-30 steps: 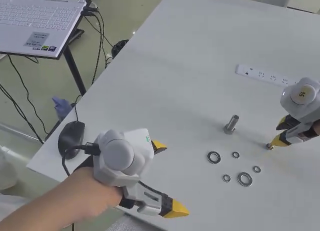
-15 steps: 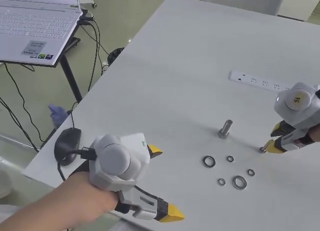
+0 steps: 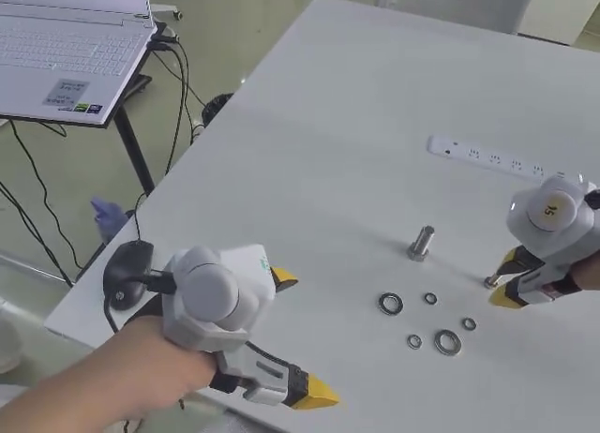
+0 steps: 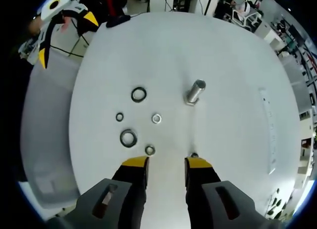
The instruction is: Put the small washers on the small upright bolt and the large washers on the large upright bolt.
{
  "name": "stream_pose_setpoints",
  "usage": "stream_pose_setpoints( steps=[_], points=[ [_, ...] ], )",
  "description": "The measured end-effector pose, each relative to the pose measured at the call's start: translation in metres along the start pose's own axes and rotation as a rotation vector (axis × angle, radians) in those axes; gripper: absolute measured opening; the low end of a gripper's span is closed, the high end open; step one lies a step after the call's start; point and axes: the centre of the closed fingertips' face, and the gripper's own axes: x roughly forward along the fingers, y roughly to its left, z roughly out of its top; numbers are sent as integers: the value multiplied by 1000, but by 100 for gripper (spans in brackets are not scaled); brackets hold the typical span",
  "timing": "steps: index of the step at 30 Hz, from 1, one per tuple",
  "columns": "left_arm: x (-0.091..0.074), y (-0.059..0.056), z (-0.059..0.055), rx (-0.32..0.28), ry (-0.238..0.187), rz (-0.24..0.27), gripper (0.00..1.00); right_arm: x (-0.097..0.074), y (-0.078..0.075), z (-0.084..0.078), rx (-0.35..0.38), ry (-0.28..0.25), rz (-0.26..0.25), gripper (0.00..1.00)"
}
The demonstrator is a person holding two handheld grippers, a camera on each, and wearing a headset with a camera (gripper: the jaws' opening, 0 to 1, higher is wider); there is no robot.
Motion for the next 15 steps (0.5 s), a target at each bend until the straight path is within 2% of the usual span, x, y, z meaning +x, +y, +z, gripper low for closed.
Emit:
stream_pose_setpoints(
  steps=[15],
  points=[
    [1,-5,2,-11,-14,2,91,15,18,-7,-8,-3,24,32]
  ],
)
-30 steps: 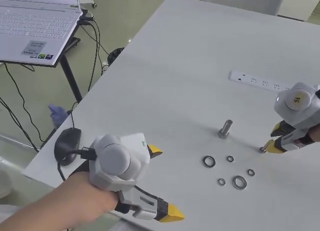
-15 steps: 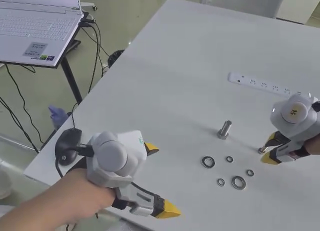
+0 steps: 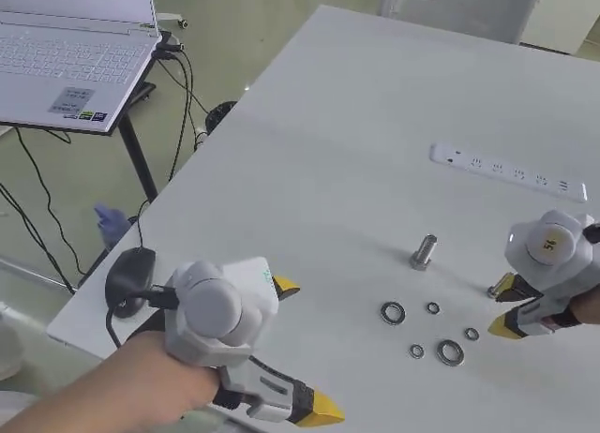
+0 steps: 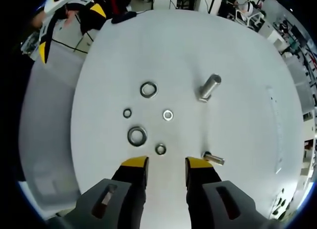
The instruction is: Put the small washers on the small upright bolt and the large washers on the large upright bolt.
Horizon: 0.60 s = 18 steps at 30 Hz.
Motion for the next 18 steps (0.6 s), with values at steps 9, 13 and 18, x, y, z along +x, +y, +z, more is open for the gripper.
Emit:
stream_pose_setpoints(
  steps=[9,13,18],
  points=[
    [-2,0,4,-10,-7,-1,90,13,0,-5,10,-8,-12,32],
    [-3,-1,3,0,1,-2,90,21,2,-6,15,-14,-14,32],
    [-2,-2,0,5,10,-7,89,30,5,-7,10,-5,-14,32]
  ],
)
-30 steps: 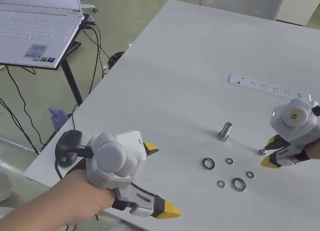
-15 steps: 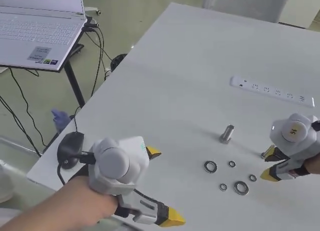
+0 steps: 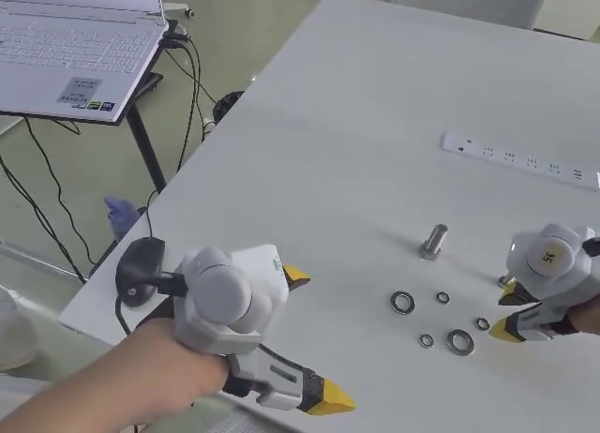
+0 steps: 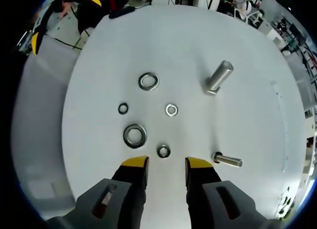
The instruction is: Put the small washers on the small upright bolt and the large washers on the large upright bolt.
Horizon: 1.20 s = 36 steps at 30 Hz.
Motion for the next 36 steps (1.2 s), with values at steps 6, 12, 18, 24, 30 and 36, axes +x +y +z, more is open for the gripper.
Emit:
stream_pose_setpoints(
  steps=[6,12,18,24,30,36],
  points=[
    [-2,1,-3,-3,9,4,88,9,-3,1,4,-2,-7,31],
    [-3,3,-5,-17,11,8,87,16,-6,-1,18,6,-1,31],
    [-3,1,-7,-18,17,4,86,17,-3,2,19,9,5,28],
    [-2,0,-10,-17,25,1,85,17,0,2,30,20,20,26],
    [-1,-2,-13,-21,30,-4,84,17,0,1,35,33,18,25],
    [0,-4,-14,-19,34,-7,83,18,-2,-2,36,65,14,20]
  ],
)
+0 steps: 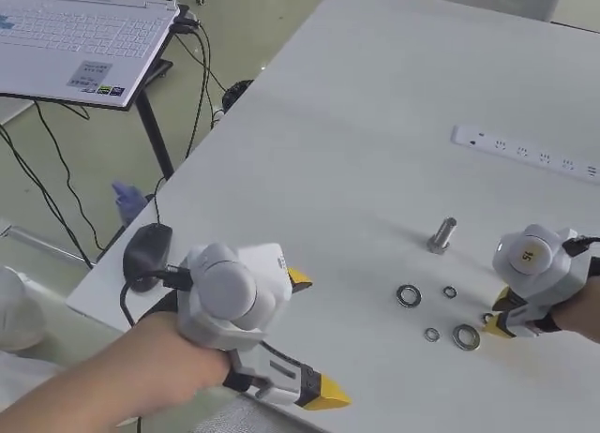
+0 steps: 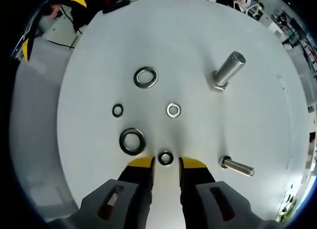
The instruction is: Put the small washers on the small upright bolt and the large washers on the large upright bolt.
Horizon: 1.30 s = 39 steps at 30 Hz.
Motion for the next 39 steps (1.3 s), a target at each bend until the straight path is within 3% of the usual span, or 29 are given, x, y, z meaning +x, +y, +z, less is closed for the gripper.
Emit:
stream_pose_setpoints(
  steps=[9,19,27,35,39],
  points=[
    [-1,1,1,3,-2,4,83,0,4,1,-28,57,-12,15],
    [0,0,5,11,-1,5,82,4,-3,-2,-64,101,-5,14],
    [-3,0,6,13,-2,10,81,4,-5,-4,0,29,10,13],
    [-4,2,2,16,12,14,80,4,-4,-8,-12,44,14,13],
    [-3,2,4,20,8,14,80,-1,-4,-15,18,41,18,13]
  ],
)
